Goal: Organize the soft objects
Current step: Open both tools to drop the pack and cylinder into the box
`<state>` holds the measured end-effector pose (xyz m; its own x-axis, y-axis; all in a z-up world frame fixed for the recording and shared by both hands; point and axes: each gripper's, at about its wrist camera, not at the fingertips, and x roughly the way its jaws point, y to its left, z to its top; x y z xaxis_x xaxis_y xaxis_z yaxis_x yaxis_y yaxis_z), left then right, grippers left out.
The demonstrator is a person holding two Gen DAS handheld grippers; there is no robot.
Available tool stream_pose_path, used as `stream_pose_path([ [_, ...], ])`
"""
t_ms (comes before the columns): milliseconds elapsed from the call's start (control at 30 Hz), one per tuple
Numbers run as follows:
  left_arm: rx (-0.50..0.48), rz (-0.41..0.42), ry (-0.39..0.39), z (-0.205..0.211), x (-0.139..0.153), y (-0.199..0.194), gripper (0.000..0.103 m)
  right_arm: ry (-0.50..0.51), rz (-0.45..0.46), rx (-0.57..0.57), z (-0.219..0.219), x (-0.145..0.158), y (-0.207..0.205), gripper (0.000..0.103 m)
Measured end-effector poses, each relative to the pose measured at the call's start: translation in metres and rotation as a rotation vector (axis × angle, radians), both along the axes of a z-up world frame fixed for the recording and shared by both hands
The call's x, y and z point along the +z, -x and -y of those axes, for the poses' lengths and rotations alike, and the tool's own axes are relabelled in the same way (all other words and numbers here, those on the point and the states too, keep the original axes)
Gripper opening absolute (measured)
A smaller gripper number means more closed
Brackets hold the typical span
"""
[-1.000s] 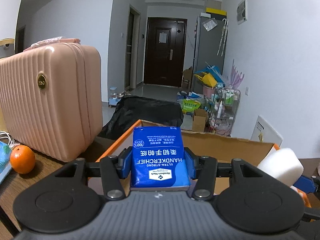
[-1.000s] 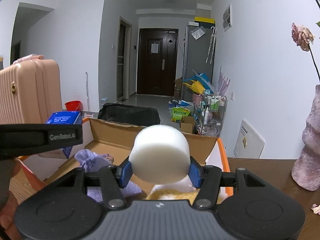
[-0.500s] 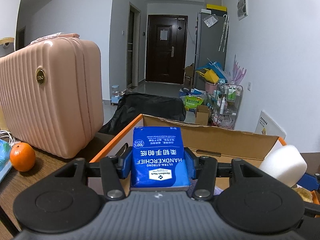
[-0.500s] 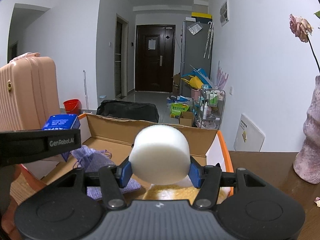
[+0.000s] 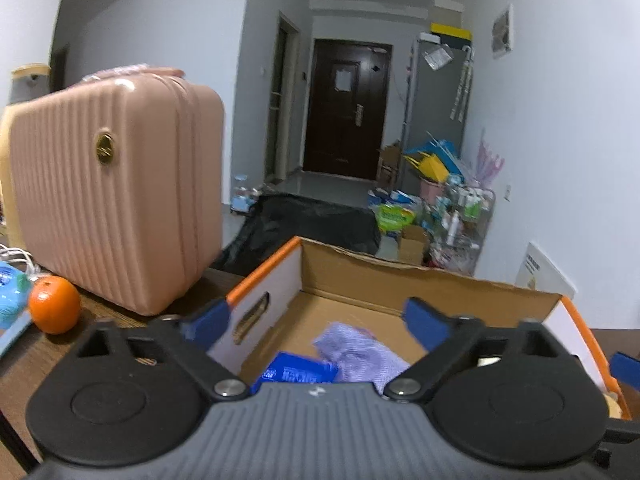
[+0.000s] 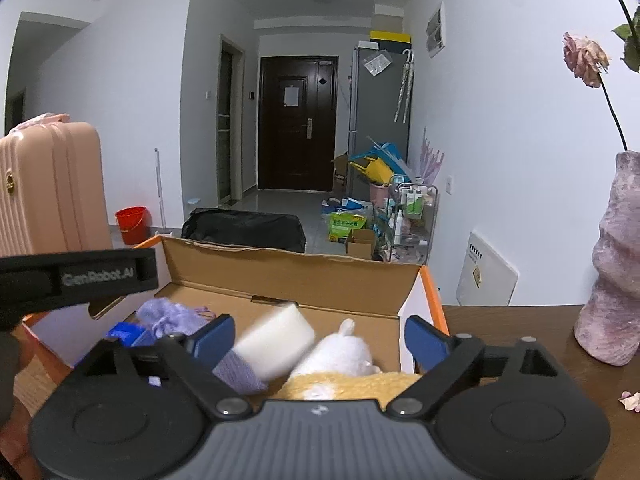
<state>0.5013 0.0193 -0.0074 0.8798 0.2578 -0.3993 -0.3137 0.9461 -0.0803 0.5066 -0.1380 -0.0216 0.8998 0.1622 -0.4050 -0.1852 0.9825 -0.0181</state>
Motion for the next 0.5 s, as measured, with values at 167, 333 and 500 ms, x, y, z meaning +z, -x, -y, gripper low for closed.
stream_pose_path([
  [167, 0.025, 0.021, -0.038, 0.0042, 0.0011, 0.0046, 0.103, -0.013, 0.004, -0.010, 0.0025, 0.0007, 0.0002, 0.103],
  [333, 0.017, 0.030, -0.046, 0.0070, 0.0033, 0.0061, 0.103, -0.015, -0.006, -0.010, 0.0038, 0.0002, -0.0007, 0.103],
  [500, 0.018, 0.018, -0.035, 0.0050, 0.0017, 0.0057, 0.103, -0.017, 0.000, -0.013, 0.0056, 0.0009, 0.0005, 0.103],
])
